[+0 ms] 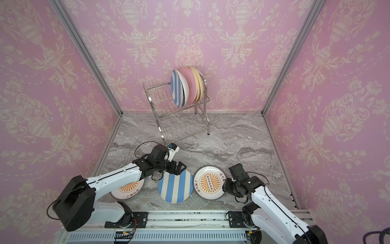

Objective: Load the plates into the dish rack
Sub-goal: 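Close the right gripper on the sunburst plate's rim while the left gripper reaches over it, then tilt the sunburst plate up on its edge with the right gripper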

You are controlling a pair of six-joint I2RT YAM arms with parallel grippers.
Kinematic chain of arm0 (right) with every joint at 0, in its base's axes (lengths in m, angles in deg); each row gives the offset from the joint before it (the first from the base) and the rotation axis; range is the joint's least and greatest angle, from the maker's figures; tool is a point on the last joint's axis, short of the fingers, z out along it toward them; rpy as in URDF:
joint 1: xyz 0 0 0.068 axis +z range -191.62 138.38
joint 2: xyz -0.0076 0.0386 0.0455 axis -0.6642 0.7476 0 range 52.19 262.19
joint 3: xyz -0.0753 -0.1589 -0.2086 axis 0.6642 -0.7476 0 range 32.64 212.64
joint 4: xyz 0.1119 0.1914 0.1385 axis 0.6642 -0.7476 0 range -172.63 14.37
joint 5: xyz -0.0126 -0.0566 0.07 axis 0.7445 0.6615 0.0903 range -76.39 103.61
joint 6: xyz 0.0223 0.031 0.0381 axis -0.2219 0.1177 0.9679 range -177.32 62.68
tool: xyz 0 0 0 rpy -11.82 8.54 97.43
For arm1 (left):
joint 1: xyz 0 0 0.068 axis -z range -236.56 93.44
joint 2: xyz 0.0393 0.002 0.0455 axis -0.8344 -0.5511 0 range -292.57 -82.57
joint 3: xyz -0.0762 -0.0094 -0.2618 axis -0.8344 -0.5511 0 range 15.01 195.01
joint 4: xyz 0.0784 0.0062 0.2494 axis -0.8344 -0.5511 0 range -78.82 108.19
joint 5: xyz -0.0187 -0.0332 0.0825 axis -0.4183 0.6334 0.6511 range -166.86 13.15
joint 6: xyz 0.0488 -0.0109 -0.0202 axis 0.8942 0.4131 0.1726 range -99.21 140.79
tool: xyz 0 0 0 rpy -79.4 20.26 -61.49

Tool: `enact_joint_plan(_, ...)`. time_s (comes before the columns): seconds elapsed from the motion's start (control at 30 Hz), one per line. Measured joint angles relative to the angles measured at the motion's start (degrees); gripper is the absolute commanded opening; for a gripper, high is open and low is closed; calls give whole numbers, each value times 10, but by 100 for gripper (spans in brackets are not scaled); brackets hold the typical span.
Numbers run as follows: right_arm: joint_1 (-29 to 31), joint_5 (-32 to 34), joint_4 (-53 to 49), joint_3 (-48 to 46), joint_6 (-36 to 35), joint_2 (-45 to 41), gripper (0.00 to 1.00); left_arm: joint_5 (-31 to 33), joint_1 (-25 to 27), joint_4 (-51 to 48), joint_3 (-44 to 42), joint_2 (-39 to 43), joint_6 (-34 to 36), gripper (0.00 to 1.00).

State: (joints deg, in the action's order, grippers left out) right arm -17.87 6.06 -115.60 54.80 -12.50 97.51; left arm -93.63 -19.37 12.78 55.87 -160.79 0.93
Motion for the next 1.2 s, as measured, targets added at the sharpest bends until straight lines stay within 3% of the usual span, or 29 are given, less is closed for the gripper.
enact_joint_plan(0.4, 0, 5, 66, -70, 59, -82, 40, -33, 15, 23, 54, -75, -3, 99)
enact_joint_plan(0.93, -2, 10, 130, -110, 95, -115, 29, -70, 33, 50, 67, -124, -3, 99)
enact_joint_plan(1.2, -9, 11, 148, -135, 110, -151, 24, -86, 59, 50, 113, -176, -3, 99)
